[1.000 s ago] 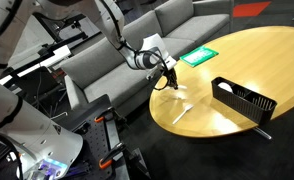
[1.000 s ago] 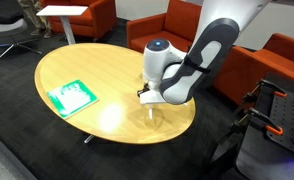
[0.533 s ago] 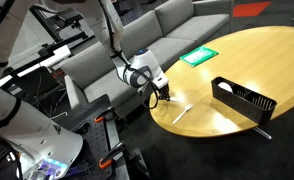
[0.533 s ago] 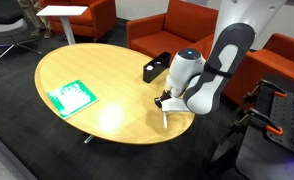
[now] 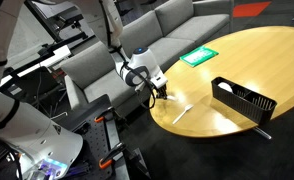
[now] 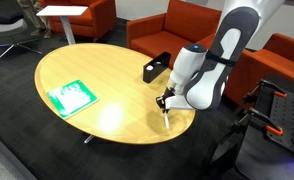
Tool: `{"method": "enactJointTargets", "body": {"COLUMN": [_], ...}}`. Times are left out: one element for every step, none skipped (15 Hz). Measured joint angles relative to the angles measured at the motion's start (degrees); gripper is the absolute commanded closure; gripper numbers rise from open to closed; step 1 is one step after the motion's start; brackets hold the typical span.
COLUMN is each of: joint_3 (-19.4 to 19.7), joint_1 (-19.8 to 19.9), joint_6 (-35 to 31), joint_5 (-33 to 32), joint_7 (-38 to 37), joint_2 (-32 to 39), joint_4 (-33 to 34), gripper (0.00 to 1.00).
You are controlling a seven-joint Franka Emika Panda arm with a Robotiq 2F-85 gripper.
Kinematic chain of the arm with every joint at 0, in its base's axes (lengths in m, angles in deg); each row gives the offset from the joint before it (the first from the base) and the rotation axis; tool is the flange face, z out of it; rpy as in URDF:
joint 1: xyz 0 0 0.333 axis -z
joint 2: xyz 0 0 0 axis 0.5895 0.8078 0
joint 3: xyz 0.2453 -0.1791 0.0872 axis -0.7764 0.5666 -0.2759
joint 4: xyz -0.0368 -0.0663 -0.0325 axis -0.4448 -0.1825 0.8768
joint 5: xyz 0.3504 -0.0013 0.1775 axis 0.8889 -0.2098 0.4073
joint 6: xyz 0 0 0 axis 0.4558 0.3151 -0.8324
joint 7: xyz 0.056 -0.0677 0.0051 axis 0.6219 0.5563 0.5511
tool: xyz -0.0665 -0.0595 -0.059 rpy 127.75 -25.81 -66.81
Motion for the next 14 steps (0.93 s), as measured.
{"method": "enactJointTargets", "body": {"joint_3": [-0.22,-0.38,-0.45,-0.49,-0.53,-0.54,-0.54,-0.51,-0.46,-0.40,-0.30,-0.23,-0.18,0.04], "joint_1": [0.17,0.26,0.27,0.26,0.26,0.25,0.22,0.13,-0.05,-0.33,-0.73,-1.21,-1.82,-2.61], "joint_6": [0.00,0.03,0.07,0.12,0.13,0.14,0.14,0.14,0.14,0.15,0.19,0.29,0.66,1.28], "joint_5": [0.43,0.84,1.25,1.50,1.78,1.96,2.14,2.42,2.95,3.53,4.06,4.52,5.03,5.67], "joint_7": [0.74,1.42,1.86,2.17,2.74,2.94,3.05,3.21,3.69,4.02,4.10,4.11,4.12,4.12], "joint_2": [-0.04,-0.04,-0.04,-0.04,-0.04,-0.05,-0.06,-0.19,-0.52,-1.16,-2.20,-3.61,-5.48,-7.47], "joint_4": [0.11,0.27,0.47,0.73,0.98,1.23,1.43,1.47,1.40,1.10,0.47,-0.48,-1.85,-3.32], "gripper": [0.57,0.51,0.43,0.36,0.27,0.21,0.12,0.05,0.00,0.00,0.00,0.00,0.00,0.00]}}
